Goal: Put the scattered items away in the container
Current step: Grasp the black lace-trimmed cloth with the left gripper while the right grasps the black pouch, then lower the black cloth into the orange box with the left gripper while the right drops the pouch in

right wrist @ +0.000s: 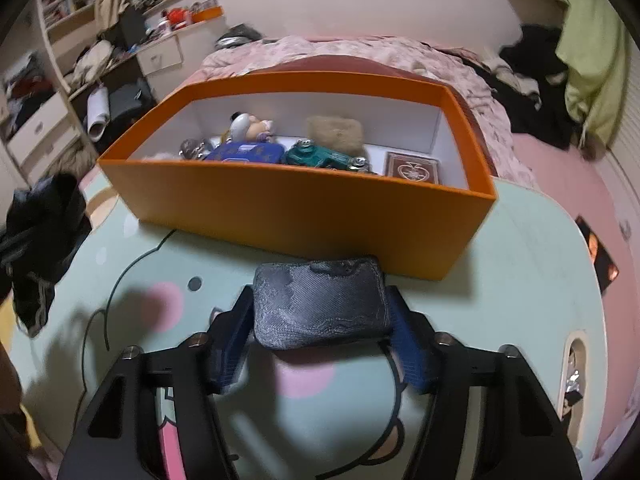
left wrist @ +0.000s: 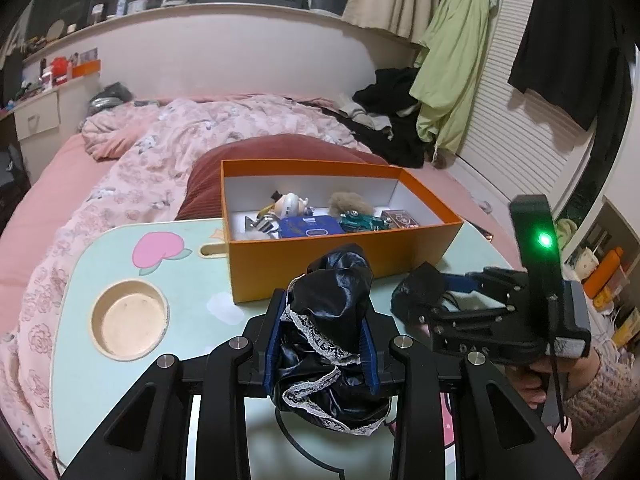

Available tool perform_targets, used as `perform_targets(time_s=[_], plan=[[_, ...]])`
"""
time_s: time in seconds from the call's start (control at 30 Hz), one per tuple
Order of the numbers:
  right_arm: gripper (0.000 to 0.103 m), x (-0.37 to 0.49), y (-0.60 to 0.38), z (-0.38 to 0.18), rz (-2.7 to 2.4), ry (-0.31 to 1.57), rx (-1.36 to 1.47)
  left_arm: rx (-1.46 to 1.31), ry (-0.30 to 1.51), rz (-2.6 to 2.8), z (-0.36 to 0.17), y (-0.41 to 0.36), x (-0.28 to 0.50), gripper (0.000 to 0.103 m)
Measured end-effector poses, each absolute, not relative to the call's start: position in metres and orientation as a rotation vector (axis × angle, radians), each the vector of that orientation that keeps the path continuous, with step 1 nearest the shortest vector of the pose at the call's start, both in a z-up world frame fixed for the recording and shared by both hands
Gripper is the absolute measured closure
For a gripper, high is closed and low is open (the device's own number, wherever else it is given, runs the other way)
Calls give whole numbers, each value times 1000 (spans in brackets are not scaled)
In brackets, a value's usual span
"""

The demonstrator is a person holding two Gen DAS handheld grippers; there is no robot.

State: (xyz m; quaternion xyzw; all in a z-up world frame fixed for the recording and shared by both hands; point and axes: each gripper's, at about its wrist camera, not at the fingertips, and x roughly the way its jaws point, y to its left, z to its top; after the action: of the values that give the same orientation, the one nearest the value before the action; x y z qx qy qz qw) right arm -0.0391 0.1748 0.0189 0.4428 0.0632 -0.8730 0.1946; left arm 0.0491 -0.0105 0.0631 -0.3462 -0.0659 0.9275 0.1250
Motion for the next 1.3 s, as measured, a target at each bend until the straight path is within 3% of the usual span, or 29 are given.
perform_targets(time_s=[0.4,0.63,0.93,1.0,1.1,1.3], plan=[[41,-4,191,64,-2437,17,1048,-903,-180,2704,88,-9,49,72],[41,-32,184,102,-2523,-12,913,-793,-180,2717,119,-3,18,72],[41,-79,177,105,-2587,-53,919,-813,-100,2767,121,7,-37,71],[41,-86,178,102,-2593,-63,931,-852,-110,2763,117,8,-45,63],[41,-97,183,94,-2601,-99,988,-835,-159,2763,113,8,-48,39],[38,-101,194,91,-2591,-173,993,-863,-177,2755,109,8,-53,35]])
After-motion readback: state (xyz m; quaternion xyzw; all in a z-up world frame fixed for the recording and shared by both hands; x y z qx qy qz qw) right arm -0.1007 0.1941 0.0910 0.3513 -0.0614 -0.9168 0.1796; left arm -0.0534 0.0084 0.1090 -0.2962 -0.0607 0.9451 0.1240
